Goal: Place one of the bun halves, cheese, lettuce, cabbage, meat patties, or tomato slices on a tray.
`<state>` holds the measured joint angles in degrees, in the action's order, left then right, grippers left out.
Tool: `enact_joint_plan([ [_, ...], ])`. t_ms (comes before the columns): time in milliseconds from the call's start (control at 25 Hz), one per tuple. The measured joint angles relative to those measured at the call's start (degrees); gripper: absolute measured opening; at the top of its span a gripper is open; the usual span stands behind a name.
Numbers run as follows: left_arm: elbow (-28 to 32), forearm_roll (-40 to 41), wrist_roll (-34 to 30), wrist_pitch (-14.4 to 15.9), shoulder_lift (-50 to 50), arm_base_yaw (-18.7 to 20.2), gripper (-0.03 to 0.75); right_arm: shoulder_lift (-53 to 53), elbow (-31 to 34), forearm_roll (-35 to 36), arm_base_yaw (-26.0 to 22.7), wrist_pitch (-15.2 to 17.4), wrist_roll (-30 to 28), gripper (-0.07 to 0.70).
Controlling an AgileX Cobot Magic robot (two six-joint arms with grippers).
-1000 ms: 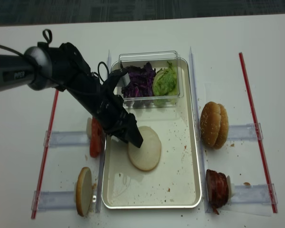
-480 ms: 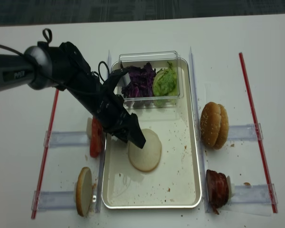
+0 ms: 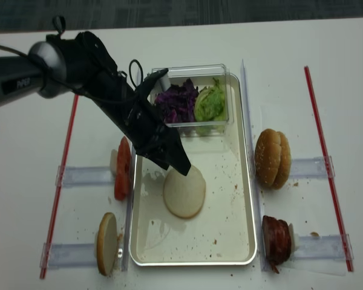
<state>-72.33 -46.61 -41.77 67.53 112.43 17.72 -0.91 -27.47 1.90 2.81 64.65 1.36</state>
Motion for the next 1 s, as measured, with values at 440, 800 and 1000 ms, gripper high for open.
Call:
enact_joint_plan([
  [440, -7.7, 12.4, 13.6, 0.8, -1.7, 0.2, 0.514, 0.0, 0.0, 0.0, 0.0, 0.0, 0.0, 0.445],
  [800, -16.3, 24.9, 26.8, 1.9, -4.1, 0.2, 0.514, 0.0, 0.0, 0.0, 0.0, 0.0, 0.0, 0.445],
  [1000, -17.8, 33.6, 33.6, 2.2, -4.1, 0.2, 0.514, 0.0, 0.0, 0.0, 0.0, 0.0, 0.0, 0.445],
])
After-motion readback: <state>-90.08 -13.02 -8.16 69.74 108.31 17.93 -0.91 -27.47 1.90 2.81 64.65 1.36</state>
